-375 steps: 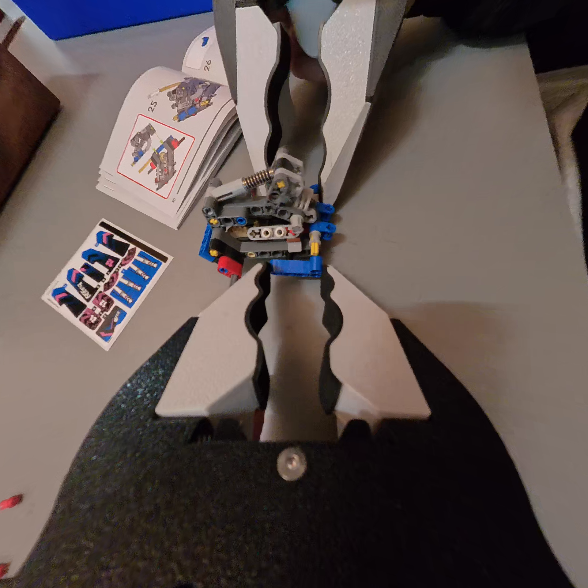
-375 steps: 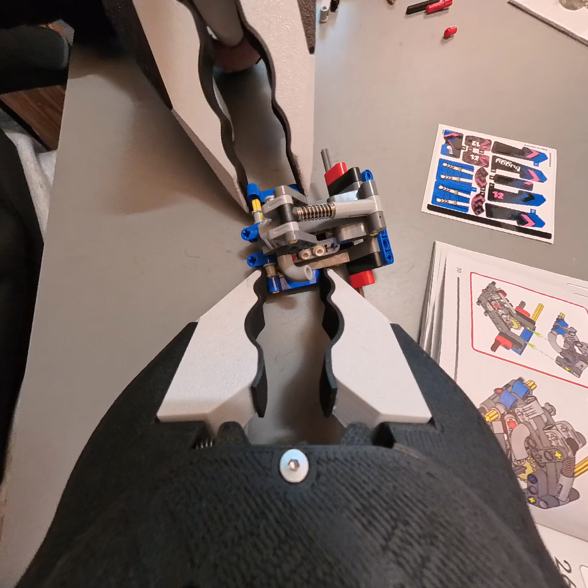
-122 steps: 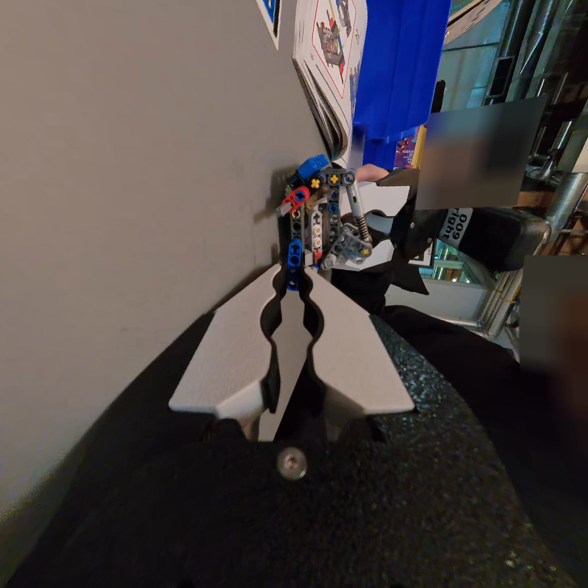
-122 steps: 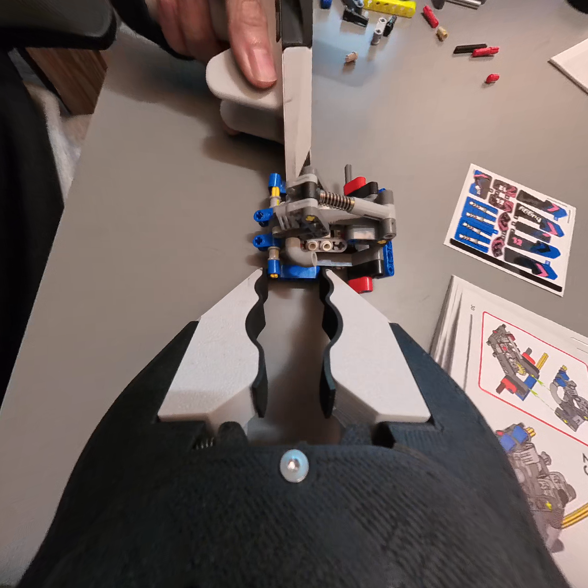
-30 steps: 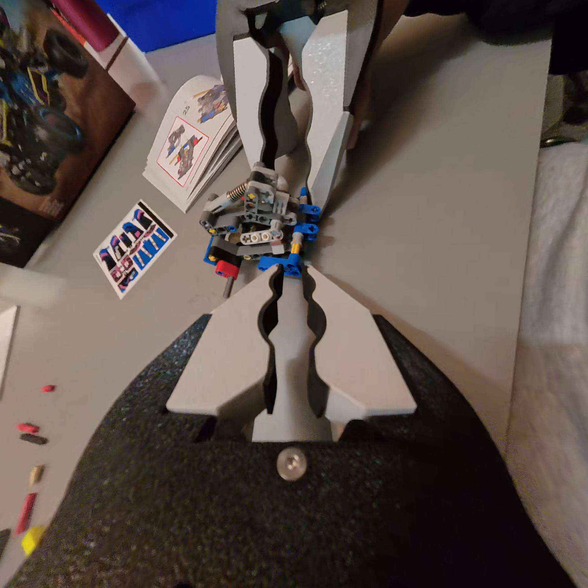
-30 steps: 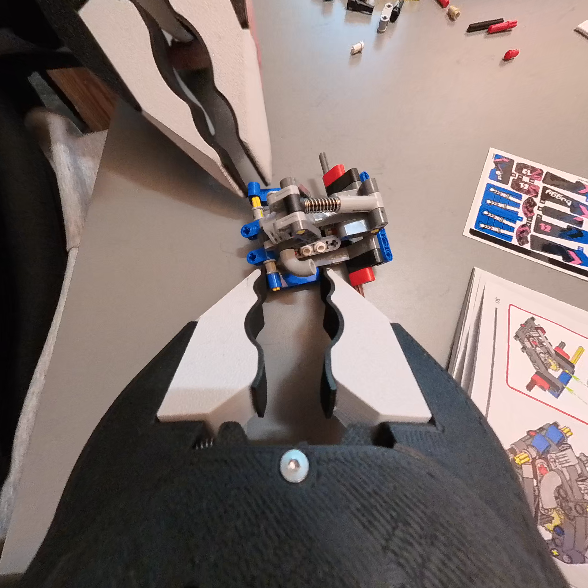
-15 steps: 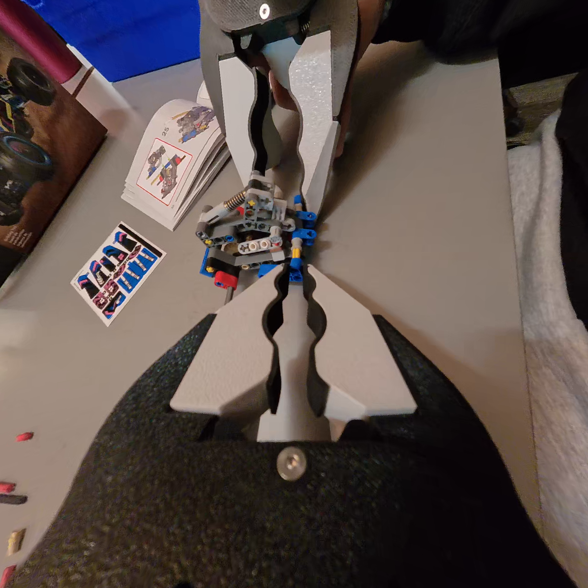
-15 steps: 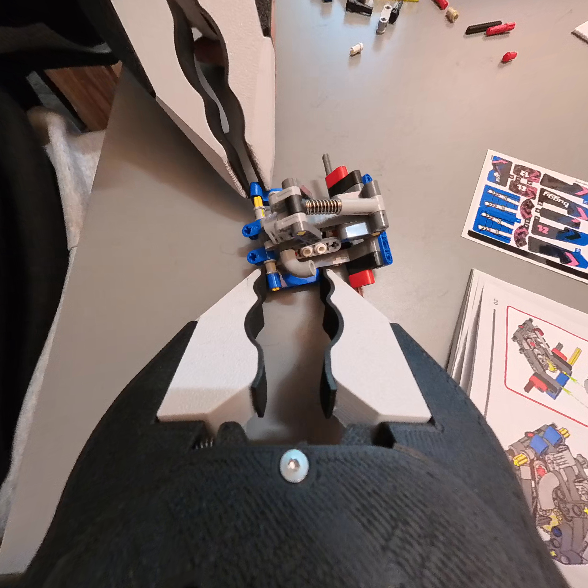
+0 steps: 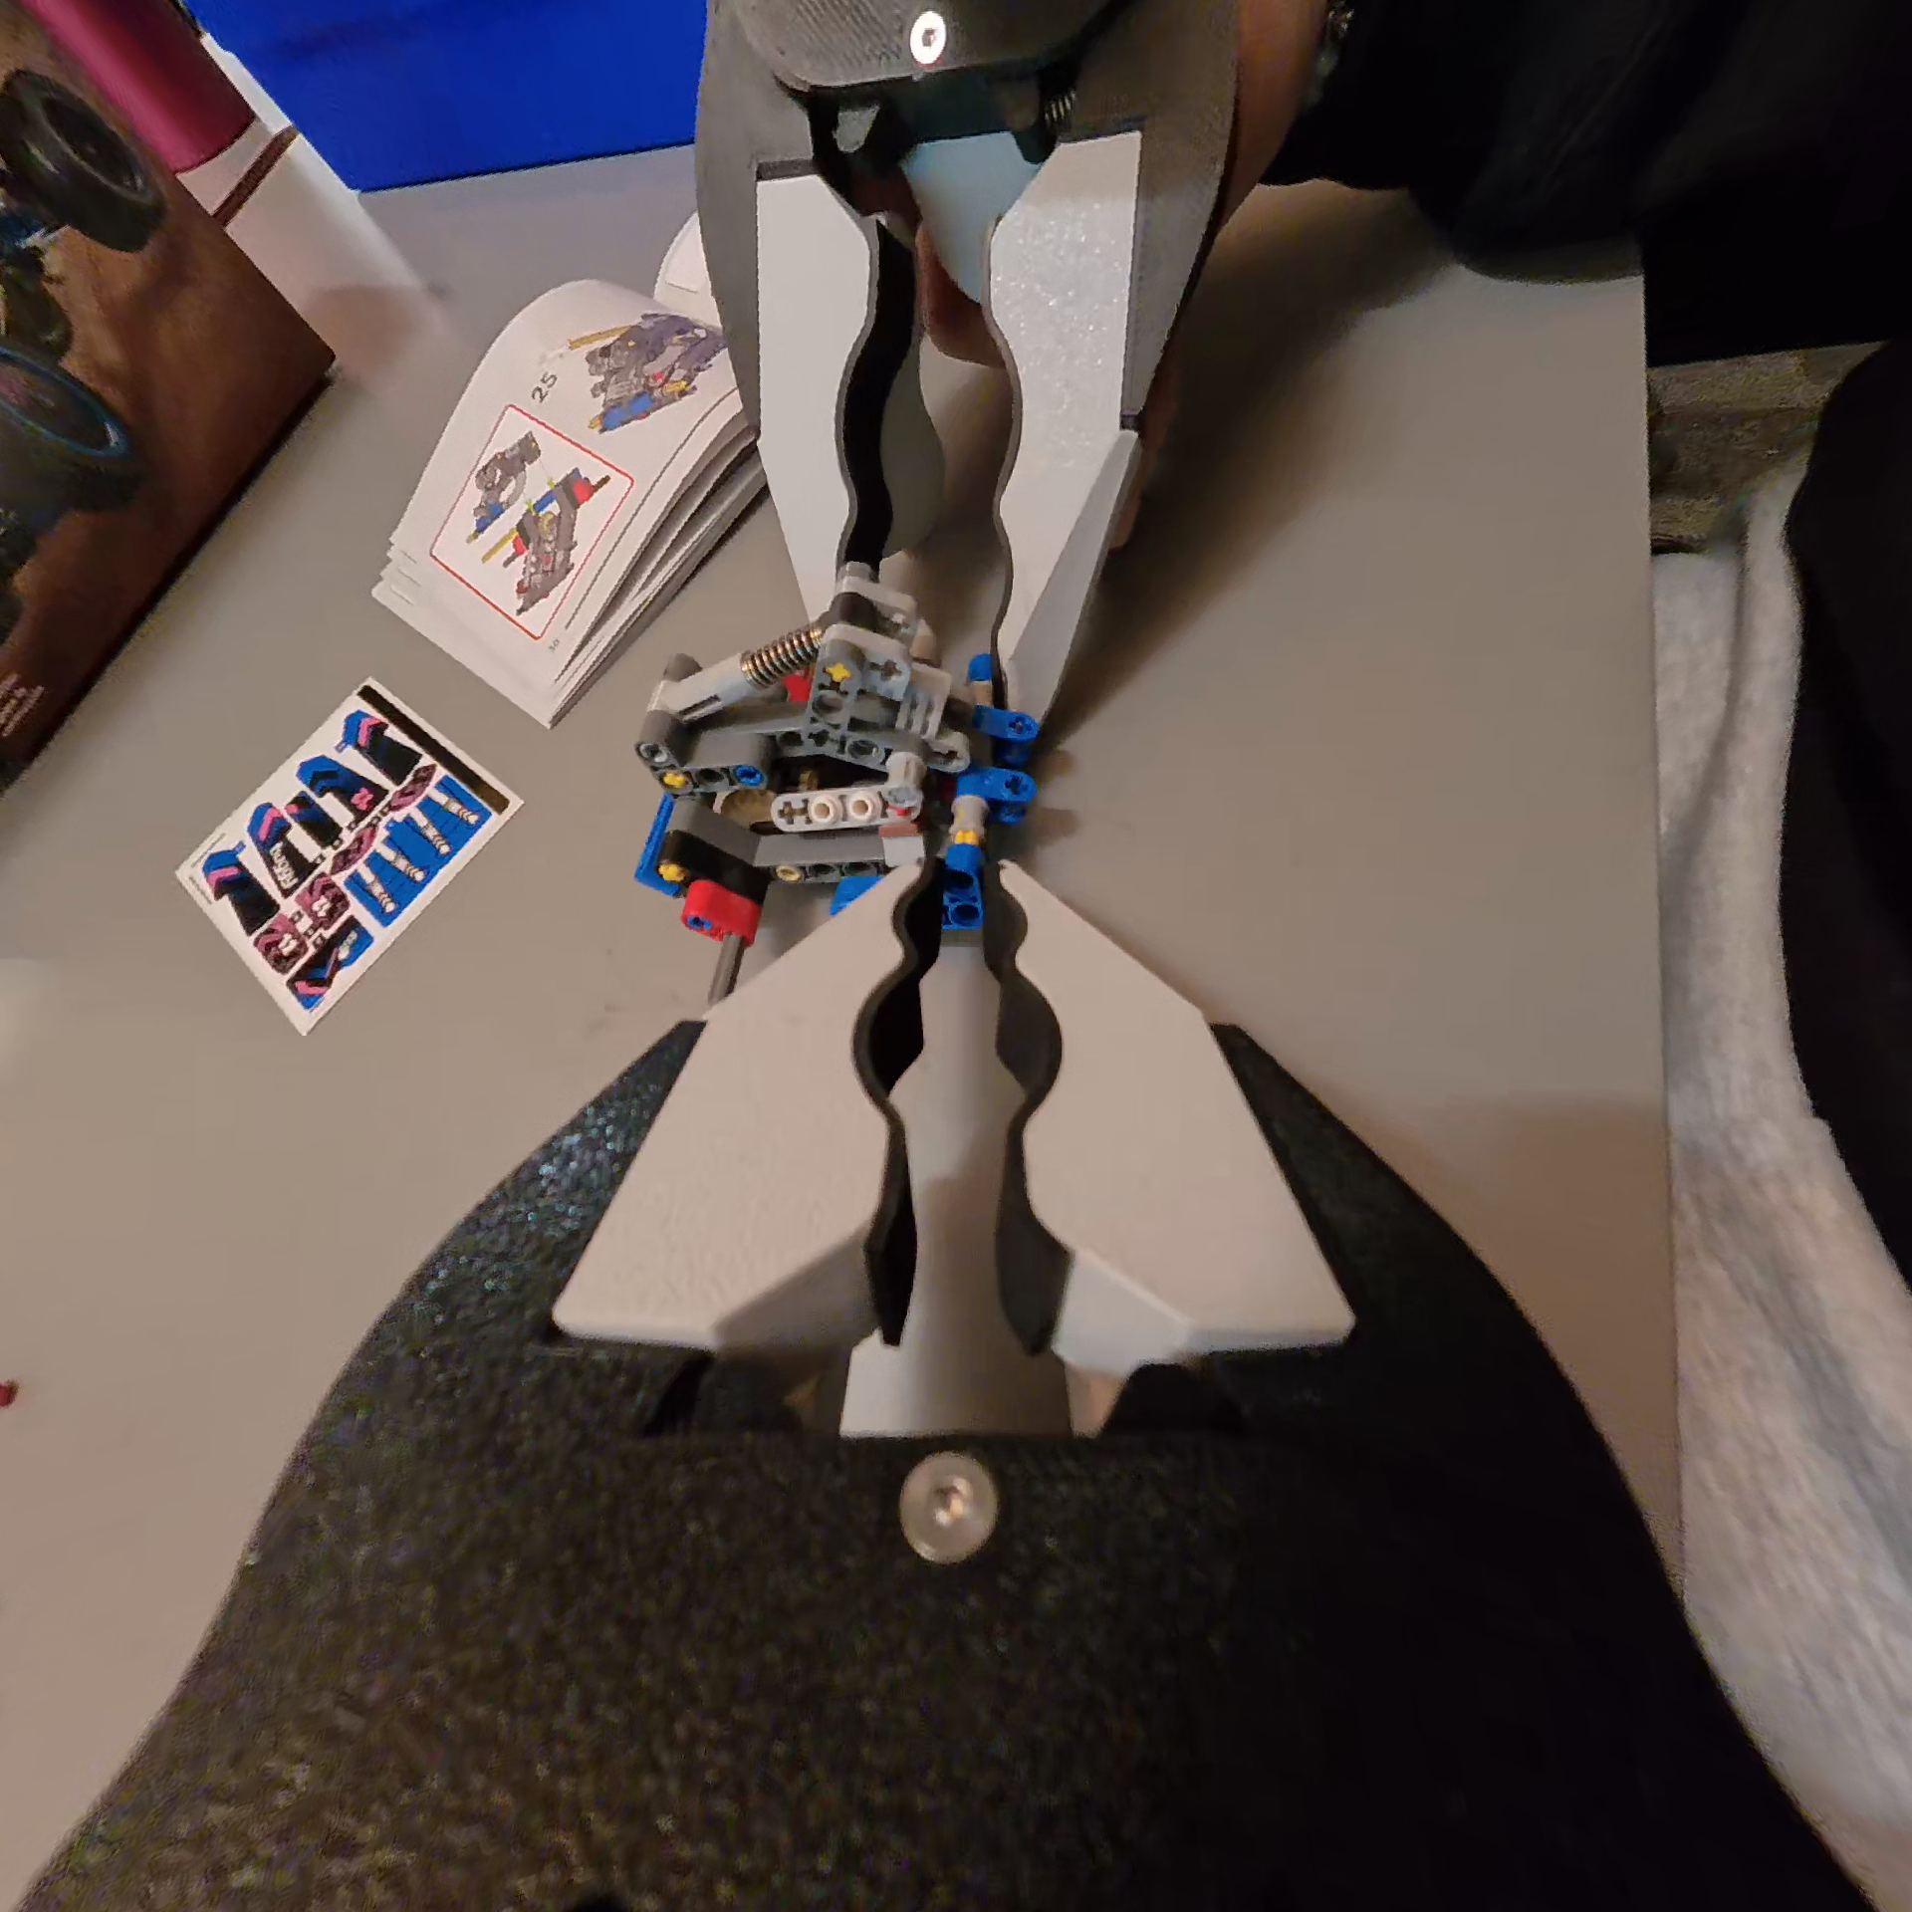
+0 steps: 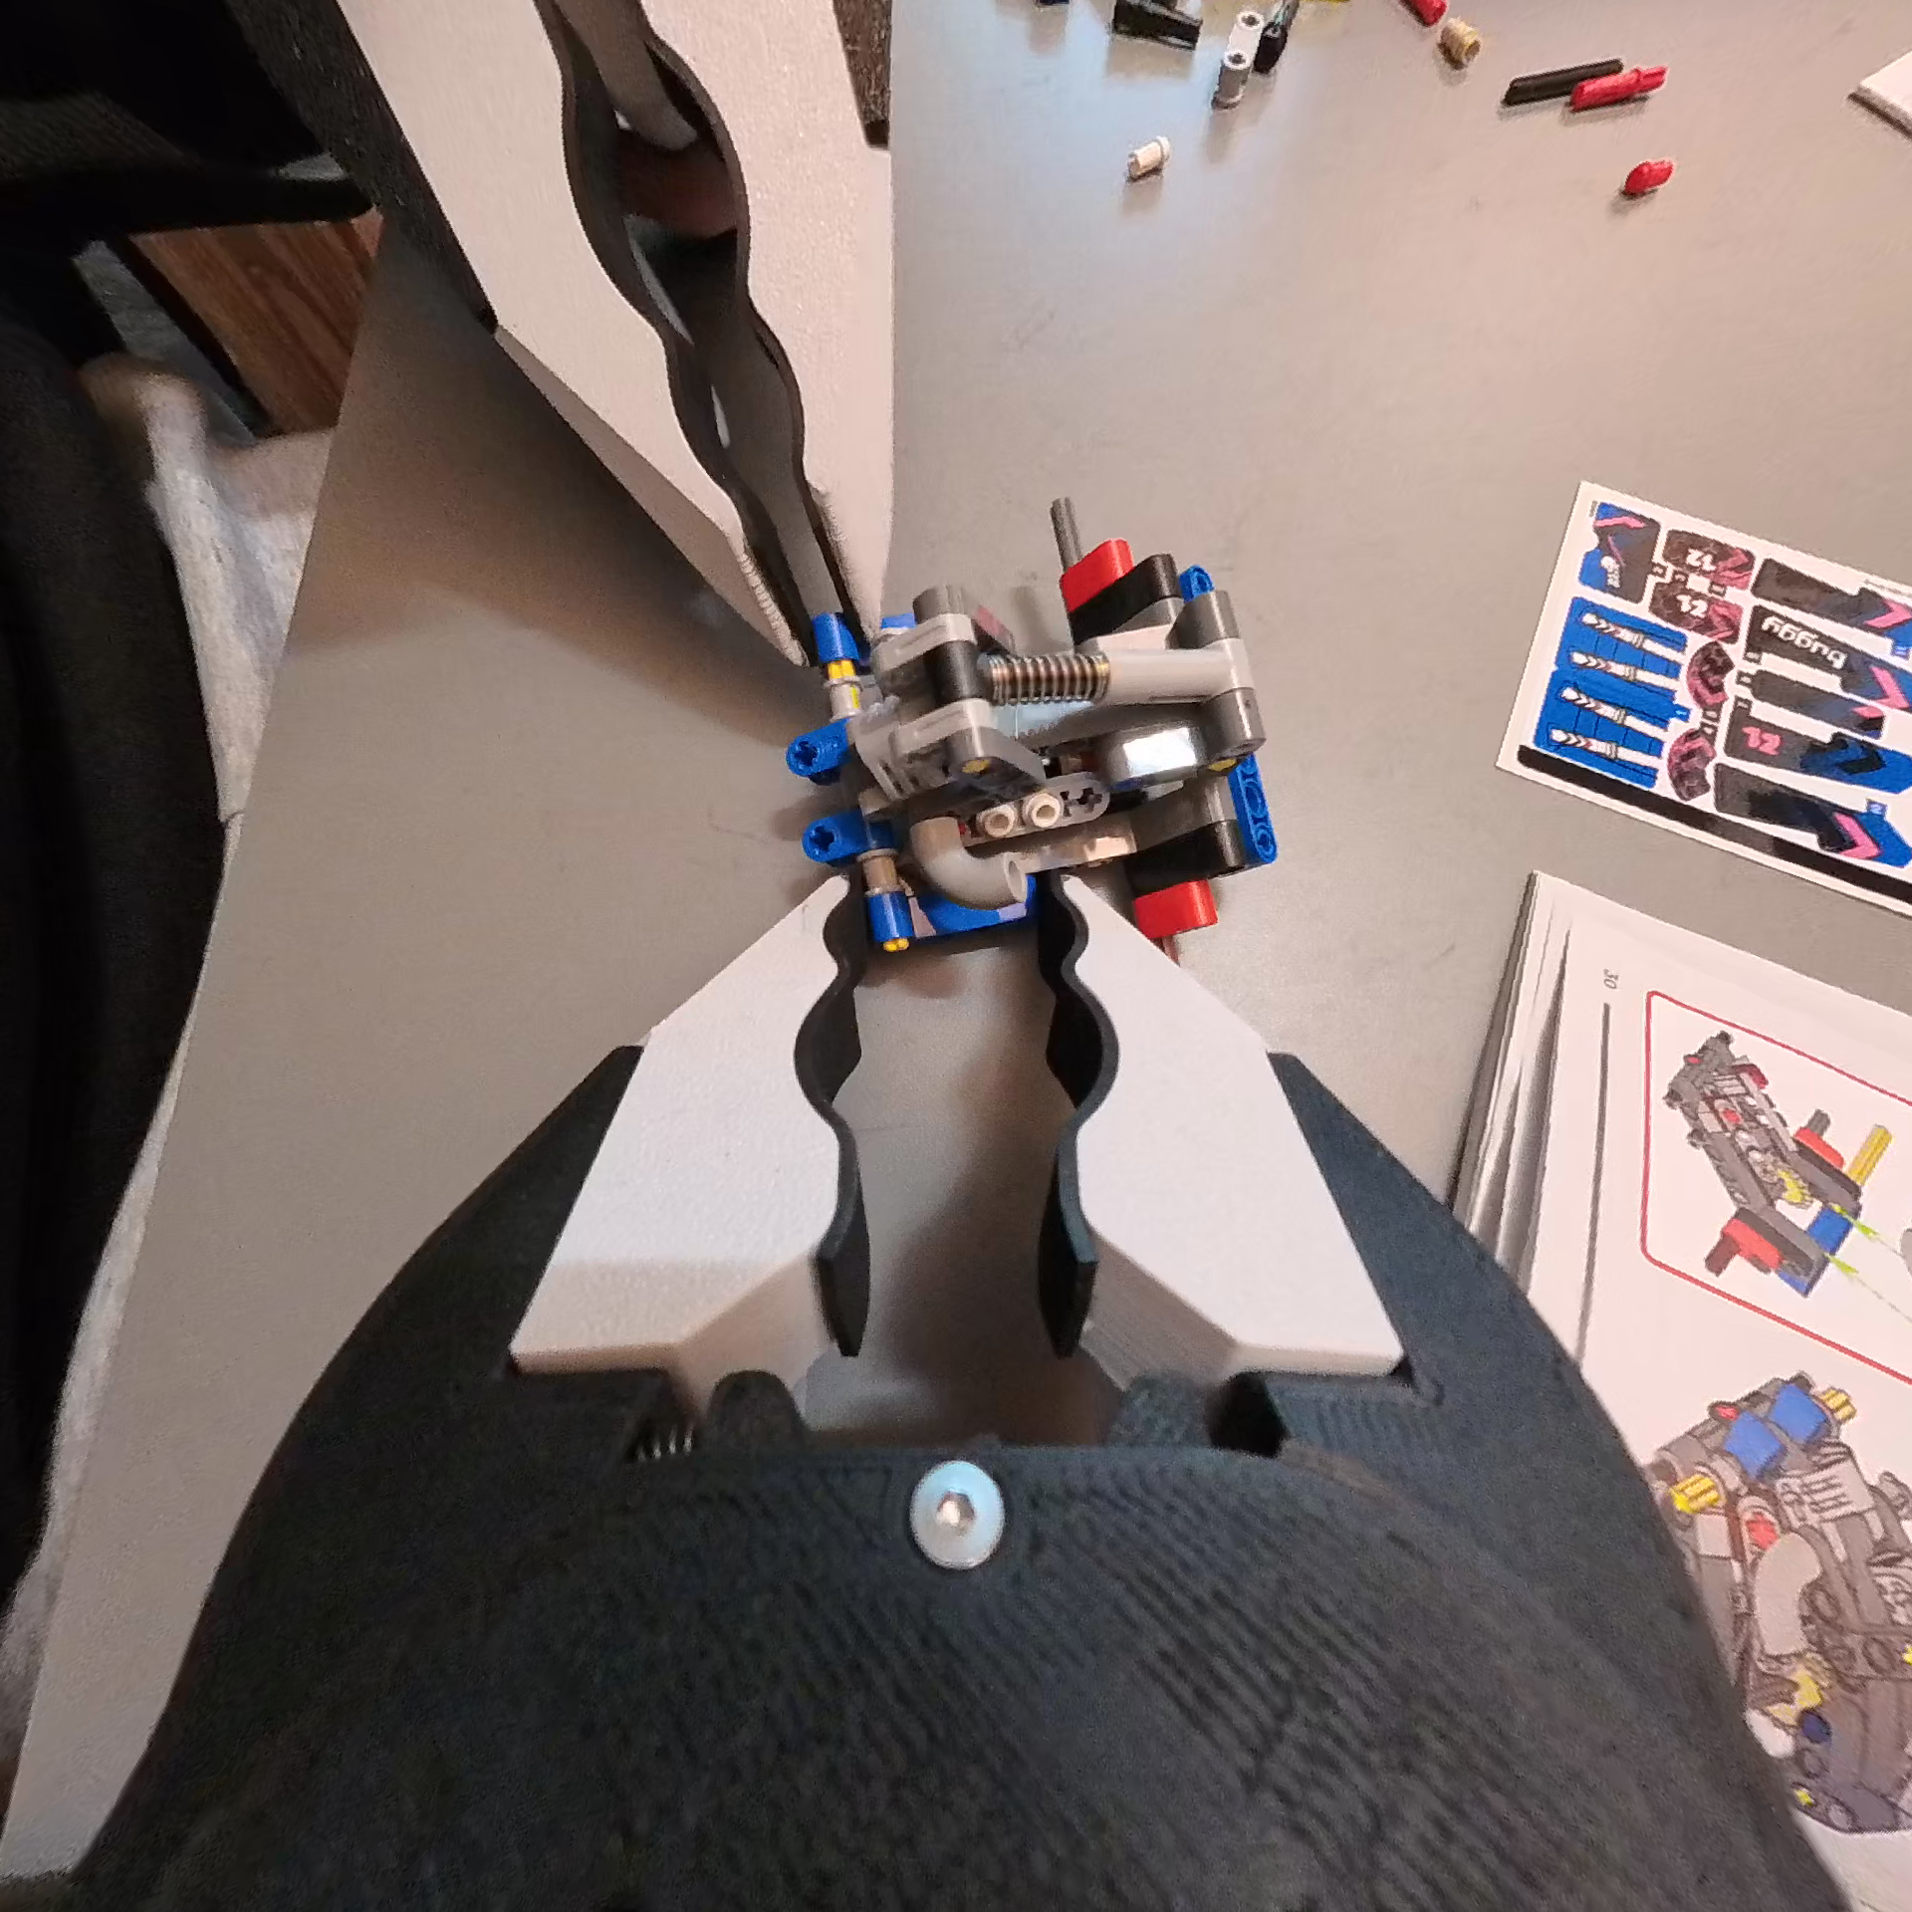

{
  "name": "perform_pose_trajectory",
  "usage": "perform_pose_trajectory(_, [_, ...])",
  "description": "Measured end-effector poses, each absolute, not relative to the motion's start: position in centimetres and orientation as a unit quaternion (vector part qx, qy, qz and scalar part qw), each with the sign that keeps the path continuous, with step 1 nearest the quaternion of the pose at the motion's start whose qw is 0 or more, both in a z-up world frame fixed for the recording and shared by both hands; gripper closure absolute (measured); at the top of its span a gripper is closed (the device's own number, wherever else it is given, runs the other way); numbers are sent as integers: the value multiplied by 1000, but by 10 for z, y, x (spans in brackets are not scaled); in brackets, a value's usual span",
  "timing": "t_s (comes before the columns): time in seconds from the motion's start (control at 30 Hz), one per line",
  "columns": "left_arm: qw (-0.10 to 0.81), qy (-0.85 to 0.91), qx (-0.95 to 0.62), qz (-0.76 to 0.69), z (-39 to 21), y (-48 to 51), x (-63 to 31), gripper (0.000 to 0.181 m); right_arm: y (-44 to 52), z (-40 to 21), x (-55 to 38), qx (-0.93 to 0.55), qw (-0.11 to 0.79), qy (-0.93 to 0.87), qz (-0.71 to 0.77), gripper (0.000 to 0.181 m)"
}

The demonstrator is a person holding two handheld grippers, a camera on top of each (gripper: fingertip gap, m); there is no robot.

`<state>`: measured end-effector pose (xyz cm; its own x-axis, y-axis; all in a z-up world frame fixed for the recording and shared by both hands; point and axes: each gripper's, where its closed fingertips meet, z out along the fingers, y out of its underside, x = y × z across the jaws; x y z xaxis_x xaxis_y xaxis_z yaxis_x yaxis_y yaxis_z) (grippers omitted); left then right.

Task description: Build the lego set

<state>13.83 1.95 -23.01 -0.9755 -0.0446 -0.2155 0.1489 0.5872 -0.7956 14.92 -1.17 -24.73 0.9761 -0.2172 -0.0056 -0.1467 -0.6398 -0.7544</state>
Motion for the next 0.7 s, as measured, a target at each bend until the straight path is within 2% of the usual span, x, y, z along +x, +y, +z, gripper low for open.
perform_pose_trajectory(0.2, [107,884,48,-453,-231,21,136,176,-11,-247,149,-904,414,100,-39,149])
perform_pose_trajectory(0.4, [105,882,26,-460,-228,31,138,159,-11,-247,149,-904,414,100,-38,149])
perform_pose_trajectory(0.5, [83,889,-19,-449,-232,38,147,152,-11,-247,149,-904,414,100,-36,149])
perform_pose_trajectory(0.7, [23,898,-33,-439,-237,28,144,150,-11,-247,149,-904,414,101,-33,149])
